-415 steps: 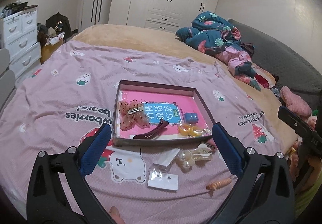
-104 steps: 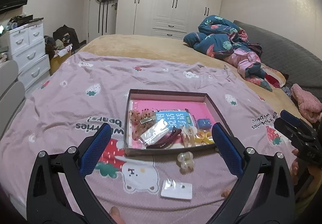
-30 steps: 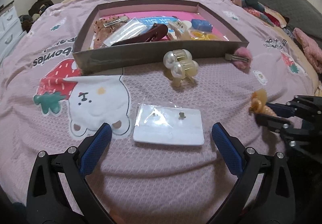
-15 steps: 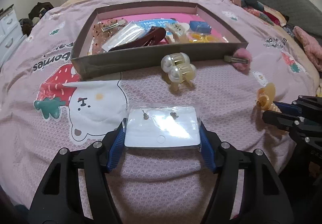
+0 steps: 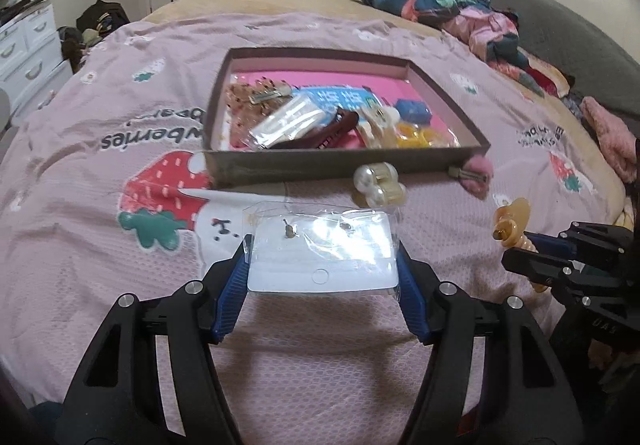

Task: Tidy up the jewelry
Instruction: 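Grasp the white earring card with the left tool while the right tool grasps the coiled hair tie, then carry the earring card into the box with left tool while right carries the coiled tie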

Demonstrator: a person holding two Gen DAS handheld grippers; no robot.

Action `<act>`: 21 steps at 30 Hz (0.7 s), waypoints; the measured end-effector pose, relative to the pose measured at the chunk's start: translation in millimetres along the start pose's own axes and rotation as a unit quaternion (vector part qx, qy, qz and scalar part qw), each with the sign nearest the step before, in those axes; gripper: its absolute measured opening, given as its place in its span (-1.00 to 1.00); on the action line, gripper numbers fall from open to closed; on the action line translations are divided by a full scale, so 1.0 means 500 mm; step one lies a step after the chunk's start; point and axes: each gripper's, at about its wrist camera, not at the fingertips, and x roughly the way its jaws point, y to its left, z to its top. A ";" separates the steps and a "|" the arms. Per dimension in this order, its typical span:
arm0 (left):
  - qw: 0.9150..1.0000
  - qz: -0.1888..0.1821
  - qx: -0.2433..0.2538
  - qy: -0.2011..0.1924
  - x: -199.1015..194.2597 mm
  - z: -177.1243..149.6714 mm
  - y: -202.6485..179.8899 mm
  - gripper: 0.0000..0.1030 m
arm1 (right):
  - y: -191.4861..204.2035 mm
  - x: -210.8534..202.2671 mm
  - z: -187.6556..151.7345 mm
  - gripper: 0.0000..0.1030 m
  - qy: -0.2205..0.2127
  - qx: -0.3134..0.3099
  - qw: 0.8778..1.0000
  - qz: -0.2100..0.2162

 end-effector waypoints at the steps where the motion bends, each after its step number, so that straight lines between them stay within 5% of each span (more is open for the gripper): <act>1: 1.000 -0.001 -0.003 -0.003 -0.005 0.003 0.004 0.09 | 0.002 0.000 0.006 -0.65 -0.003 -0.001 1.000 0.001; 21: 0.998 0.012 -0.017 -0.062 -0.057 0.118 0.020 0.09 | -0.015 -0.043 0.157 -0.65 -0.089 0.002 0.996 0.003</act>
